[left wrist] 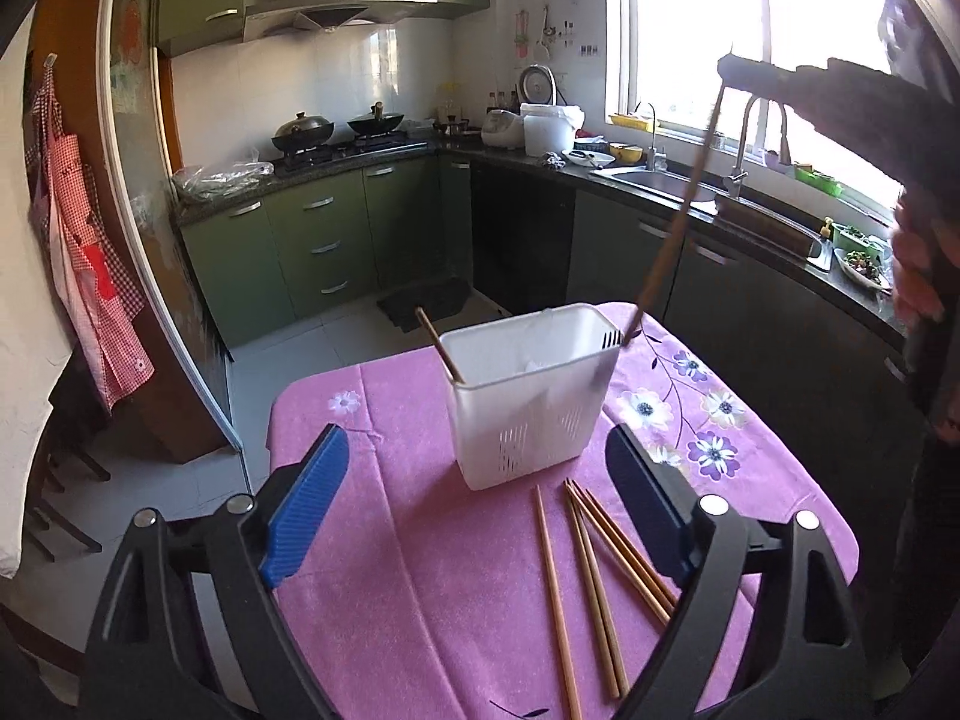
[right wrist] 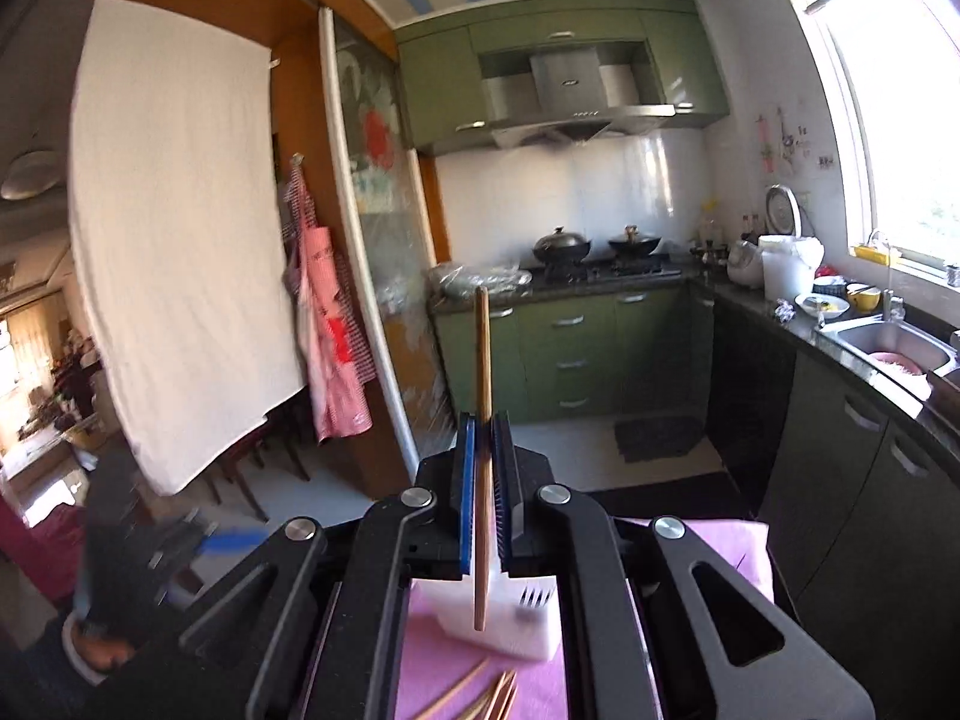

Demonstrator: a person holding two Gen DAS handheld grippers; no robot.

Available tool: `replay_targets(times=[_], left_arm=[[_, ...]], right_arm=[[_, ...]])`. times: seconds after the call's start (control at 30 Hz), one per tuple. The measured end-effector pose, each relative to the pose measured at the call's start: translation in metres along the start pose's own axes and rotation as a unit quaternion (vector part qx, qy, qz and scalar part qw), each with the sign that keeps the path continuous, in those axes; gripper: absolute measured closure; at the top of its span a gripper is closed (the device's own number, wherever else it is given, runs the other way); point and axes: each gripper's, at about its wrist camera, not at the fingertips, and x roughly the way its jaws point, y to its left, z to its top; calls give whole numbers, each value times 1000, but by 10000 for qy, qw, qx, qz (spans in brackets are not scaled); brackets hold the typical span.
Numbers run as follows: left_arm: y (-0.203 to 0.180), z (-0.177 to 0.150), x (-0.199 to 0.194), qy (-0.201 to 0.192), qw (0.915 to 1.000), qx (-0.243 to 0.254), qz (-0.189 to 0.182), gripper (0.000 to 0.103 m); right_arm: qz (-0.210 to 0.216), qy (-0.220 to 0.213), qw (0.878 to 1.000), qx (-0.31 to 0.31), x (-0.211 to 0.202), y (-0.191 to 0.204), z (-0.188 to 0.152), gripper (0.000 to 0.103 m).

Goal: Organize utensils
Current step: 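Lower the chopstick into the caddy and open the right gripper, then grasp another chopstick with the left gripper and lift it while the right gripper approaches the chopsticks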

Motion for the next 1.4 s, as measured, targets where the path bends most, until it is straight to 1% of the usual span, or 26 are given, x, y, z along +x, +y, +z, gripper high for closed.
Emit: replay_targets(times=[0.13, 0.2, 0.37, 0.47, 0.53, 0.57, 0.7, 0.8, 0.87, 0.97, 1.03, 1.07, 1.13, 1.2, 1.27, 1.4], left_arm=[[0, -22, -1, 182, 9998, -2, -70, 17], [0, -29, 1, 269, 9996, -14, -76, 17], [5, -35, 5, 375, 9992, -63, -93, 17], [3, -32, 8, 395, 9991, -67, -106, 17], [1, -30, 9, 405, 9991, -64, -135, 17], [0, -30, 10, 418, 9990, -60, -158, 17], [-7, -32, 17, 501, 9985, -26, -212, 17], [-13, -36, 31, 711, 9968, -83, -344, 17], [-18, -41, 47, 954, 9943, -119, -453, 17], [-26, -50, 79, 1394, 9884, -125, -582, 18], [-30, -57, 103, 1691, 9834, -156, -636, 26], [-31, -61, 113, 1808, 9811, -180, -658, 27], [-34, -67, 137, 2094, 9753, -203, -675, 38], [-36, -75, 155, 2334, 9695, -261, -700, 45], [-36, -82, 173, 2557, 9640, -320, -660, 49], [-38, -87, 190, 2729, 9600, -323, -529, 50]], right_arm=[[-216, 206, 9995, 120, 41, -6, 1, 97], [-294, 398, 9986, 183, 61, -11, -7, 97], [-324, 876, 9953, 246, 98, -22, -32, 96], [-253, 1009, 9944, 202, 105, -22, -42, 95], [-181, 1018, 9945, 158, 100, -17, -45, 85], [-161, 945, 9953, 106, 94, -14, -44, 84], [-116, 586, 9981, -137, 46, 1, -47, 83], [-230, 581, 9975, -316, 10, 11, -63, 83], [-311, 756, 9960, -365, -3, 11, -81, 83], [-543, 1081, 9916, -463, -14, 6, -115, 83], [-661, 1391, 9871, -428, -14, -2, -139, 83], [-668, 1505, 9856, -374, -14, -7, -149, 83], [-718, 1745, 9818, -237, -11, -19, -171, 83], [-730, 1919, 9786, -123, -7, -29, -184, 83], [-702, 2055, 9761, -3, -6, -39, -199, 83], [-668, 2180, 9736, 92, -5, -47, -217, 83]])
